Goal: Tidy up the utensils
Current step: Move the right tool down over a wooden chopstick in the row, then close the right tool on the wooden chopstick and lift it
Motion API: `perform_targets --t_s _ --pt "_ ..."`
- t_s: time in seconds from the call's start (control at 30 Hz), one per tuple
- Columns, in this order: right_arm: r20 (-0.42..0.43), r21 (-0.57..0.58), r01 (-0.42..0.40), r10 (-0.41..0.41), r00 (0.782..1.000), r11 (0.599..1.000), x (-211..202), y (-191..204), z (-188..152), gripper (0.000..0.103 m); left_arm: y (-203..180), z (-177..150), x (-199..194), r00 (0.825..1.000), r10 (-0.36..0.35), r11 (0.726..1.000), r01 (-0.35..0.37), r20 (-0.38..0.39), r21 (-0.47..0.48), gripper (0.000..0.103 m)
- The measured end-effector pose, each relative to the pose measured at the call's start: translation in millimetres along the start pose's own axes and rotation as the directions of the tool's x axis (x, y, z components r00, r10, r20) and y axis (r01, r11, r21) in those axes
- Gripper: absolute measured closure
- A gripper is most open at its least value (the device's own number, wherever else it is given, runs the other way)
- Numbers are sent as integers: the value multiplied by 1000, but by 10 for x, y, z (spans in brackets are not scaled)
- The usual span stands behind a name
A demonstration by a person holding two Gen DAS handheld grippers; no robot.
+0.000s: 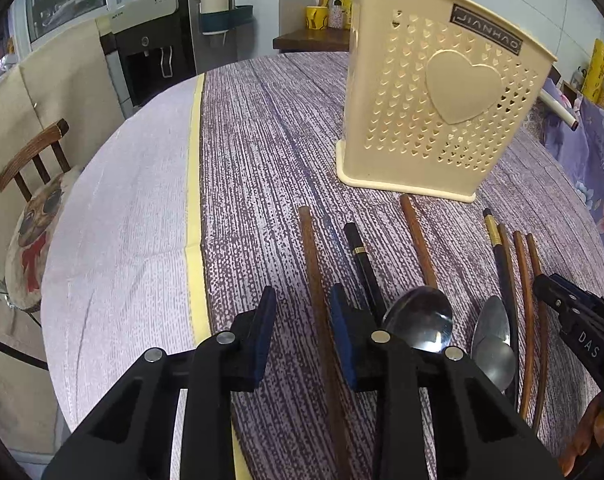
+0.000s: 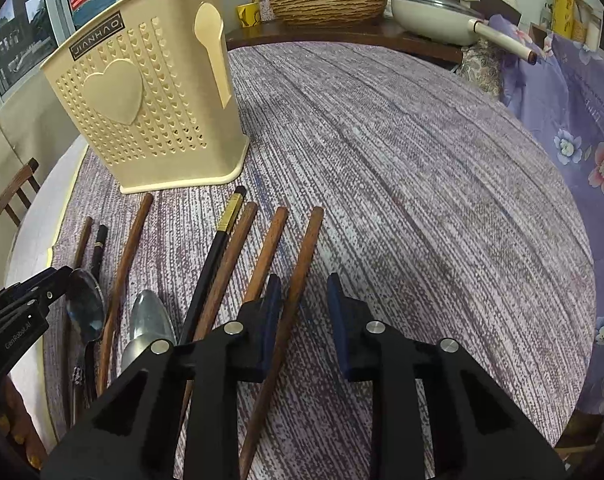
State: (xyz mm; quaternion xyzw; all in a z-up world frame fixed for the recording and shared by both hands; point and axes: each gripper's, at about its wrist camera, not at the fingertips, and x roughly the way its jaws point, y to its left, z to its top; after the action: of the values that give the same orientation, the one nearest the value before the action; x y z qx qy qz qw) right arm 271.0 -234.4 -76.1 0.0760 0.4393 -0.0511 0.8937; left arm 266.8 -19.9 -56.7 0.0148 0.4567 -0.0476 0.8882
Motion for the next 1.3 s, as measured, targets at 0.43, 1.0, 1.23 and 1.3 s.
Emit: perform_targets --t_s 0.43,1.0,1.23,1.3 --pt "18 -32 31 -30 999 999 98 36 117 90 -104 153 149 996 83 996 -83 18 37 90" --pt "49 52 -140 138 989 989 108 -222 342 94 -130 230 108 999 18 1000 -19 35 20 95" --pt "163 50 -273 262 951 961 -327 -361 465 95 -83 371 -304 989 -41 999 41 145 10 95" --pt "202 29 -307 295 934 951 -518 -386 516 95 -64 428 -468 981 -53 999 53 184 9 95"
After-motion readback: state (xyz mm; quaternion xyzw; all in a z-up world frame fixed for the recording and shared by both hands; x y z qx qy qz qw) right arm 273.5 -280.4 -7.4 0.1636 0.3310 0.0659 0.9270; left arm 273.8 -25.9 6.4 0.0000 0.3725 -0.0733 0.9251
